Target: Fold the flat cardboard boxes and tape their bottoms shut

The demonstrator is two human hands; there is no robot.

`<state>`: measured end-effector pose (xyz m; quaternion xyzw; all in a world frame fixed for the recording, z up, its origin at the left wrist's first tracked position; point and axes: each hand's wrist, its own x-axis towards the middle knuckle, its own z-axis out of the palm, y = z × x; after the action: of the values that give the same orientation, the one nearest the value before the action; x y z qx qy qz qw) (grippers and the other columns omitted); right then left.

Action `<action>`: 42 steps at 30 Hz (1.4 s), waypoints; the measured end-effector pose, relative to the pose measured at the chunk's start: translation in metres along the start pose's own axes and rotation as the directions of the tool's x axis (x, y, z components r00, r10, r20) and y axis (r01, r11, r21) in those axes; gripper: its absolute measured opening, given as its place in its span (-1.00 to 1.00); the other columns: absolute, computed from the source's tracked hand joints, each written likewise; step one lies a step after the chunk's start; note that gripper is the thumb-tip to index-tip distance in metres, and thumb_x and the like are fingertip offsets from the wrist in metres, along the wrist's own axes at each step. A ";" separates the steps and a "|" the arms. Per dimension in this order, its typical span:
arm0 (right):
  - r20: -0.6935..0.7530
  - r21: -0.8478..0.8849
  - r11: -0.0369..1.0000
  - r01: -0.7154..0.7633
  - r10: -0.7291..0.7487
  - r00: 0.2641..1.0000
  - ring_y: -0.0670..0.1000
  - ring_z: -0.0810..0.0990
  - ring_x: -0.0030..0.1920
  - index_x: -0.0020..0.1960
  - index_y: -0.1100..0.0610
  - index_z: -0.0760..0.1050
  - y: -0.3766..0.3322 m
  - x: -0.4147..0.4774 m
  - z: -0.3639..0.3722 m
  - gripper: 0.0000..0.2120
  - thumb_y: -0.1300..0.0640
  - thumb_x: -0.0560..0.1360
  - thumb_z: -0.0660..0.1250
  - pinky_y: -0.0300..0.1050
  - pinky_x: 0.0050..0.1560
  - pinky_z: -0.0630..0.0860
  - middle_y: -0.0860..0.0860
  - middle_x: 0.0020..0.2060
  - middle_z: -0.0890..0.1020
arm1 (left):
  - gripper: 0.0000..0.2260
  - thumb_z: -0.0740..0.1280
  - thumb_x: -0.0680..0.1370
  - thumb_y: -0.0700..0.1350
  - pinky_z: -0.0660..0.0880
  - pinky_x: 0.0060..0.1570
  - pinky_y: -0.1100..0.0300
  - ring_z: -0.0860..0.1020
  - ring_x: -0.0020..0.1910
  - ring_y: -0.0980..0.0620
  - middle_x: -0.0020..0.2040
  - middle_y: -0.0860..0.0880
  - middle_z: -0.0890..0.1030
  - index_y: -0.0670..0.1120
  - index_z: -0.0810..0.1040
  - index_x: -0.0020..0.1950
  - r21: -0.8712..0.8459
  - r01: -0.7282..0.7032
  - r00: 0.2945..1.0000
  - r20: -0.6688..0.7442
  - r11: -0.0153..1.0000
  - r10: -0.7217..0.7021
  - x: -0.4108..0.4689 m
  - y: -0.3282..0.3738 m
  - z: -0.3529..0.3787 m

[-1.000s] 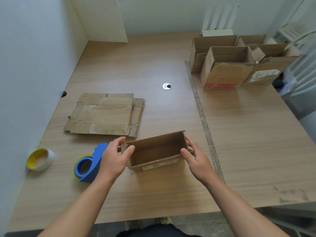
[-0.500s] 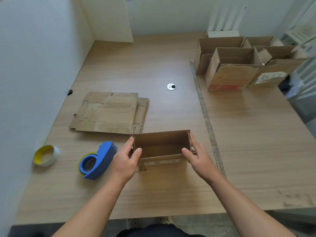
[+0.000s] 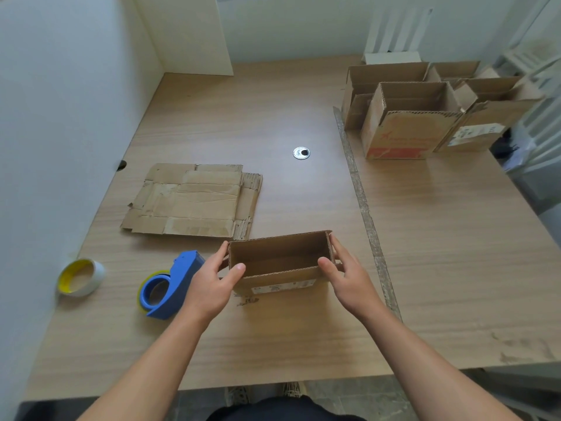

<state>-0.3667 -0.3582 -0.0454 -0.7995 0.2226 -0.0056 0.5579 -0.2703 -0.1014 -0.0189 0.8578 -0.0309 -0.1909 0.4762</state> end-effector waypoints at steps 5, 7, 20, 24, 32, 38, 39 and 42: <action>-0.052 -0.003 1.000 -0.014 0.014 0.999 -0.28 0.43 0.15 0.57 -0.16 0.18 -0.004 0.003 0.008 -0.34 -0.28 0.52 0.23 -0.23 0.28 0.28 -0.18 0.25 0.38 | -0.52 0.40 0.55 0.05 0.41 0.23 0.32 0.43 0.36 0.23 0.35 0.26 0.49 0.31 0.34 0.43 0.050 -0.081 0.996 0.034 0.995 0.079 -0.006 -0.005 0.000; -0.067 0.010 0.999 -0.031 0.032 0.997 -0.19 0.39 0.26 0.57 -0.14 0.19 -0.004 0.004 0.011 -0.28 -0.34 0.47 0.20 -0.19 0.35 0.28 -0.16 0.31 0.38 | -0.48 0.39 0.56 0.02 0.35 0.13 0.51 0.42 0.36 0.19 0.38 0.18 0.47 0.16 0.33 0.50 0.104 -0.099 0.995 0.004 0.990 0.099 -0.006 -0.007 0.002; 0.094 0.188 0.976 -0.110 0.094 0.991 -0.09 0.44 0.38 0.56 -0.25 0.13 0.017 0.001 -0.003 -0.04 -0.50 0.26 0.36 0.18 0.37 0.43 -0.12 0.44 0.37 | -0.30 0.47 0.39 0.14 0.40 -0.04 0.59 0.49 0.20 0.35 0.34 0.13 0.50 0.09 0.34 0.50 -0.111 -0.055 0.998 0.007 0.992 0.056 -0.017 -0.012 0.006; 0.150 0.181 0.980 -0.077 0.050 0.987 -0.16 0.36 0.44 0.56 -0.24 0.15 0.019 -0.002 -0.006 -0.03 -0.45 0.26 0.43 0.12 0.45 0.35 -0.17 0.47 0.38 | -0.24 0.54 0.32 0.22 0.46 0.00 0.50 0.46 0.21 0.43 0.34 0.18 0.49 0.18 0.35 0.47 -0.144 -0.073 0.996 0.032 0.987 0.079 -0.019 -0.021 0.005; 0.098 0.208 0.973 -0.101 0.082 0.992 -0.08 0.46 0.38 0.51 -0.17 0.28 0.023 0.008 0.007 -0.06 -0.29 0.22 0.56 0.01 0.38 0.42 -0.14 0.37 0.50 | -0.35 0.51 0.47 -0.06 0.51 0.10 0.36 0.51 0.20 0.31 0.31 0.19 0.51 0.19 0.34 0.49 -0.135 -0.066 0.996 0.051 0.989 0.073 -0.009 -0.030 0.004; -0.027 0.230 0.972 -0.042 0.049 0.998 -0.26 0.45 0.27 0.36 -0.29 0.38 0.009 0.003 0.017 -0.29 -0.06 0.30 0.61 -0.16 0.23 0.45 -0.14 0.25 0.54 | -0.41 0.50 0.44 0.08 0.54 0.20 0.03 0.59 0.18 0.13 0.22 0.12 0.62 0.15 0.43 0.45 -0.236 -0.009 1.000 0.004 0.972 0.010 0.009 -0.030 -0.005; -0.047 0.236 0.971 -0.027 0.040 0.998 -0.26 0.43 0.28 0.33 -0.36 0.35 0.005 0.002 0.016 -0.26 -0.09 0.26 0.61 -0.22 0.18 0.44 -0.13 0.27 0.50 | -0.43 0.50 0.45 0.08 0.56 0.17 0.04 0.61 0.16 0.10 0.18 0.09 0.64 0.12 0.45 0.44 -0.260 -0.001 1.000 0.009 0.966 0.004 0.012 -0.028 -0.009; -0.060 0.304 0.953 0.004 0.015 0.998 -0.05 0.50 0.30 0.35 -0.39 0.34 -0.009 0.002 0.018 -0.17 -0.14 0.19 0.65 -0.11 0.13 0.57 0.00 0.31 0.45 | -0.61 0.44 0.50 0.09 0.61 0.03 0.05 0.65 0.09 -0.05 0.06 0.00 0.67 -0.02 0.56 0.27 -0.334 0.032 0.999 0.027 0.942 -0.024 0.019 -0.017 -0.020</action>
<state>-0.3574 -0.3405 -0.0449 -0.7029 0.2382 -0.0631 0.6673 -0.2477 -0.0805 -0.0296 0.7629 0.0088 -0.2100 0.6115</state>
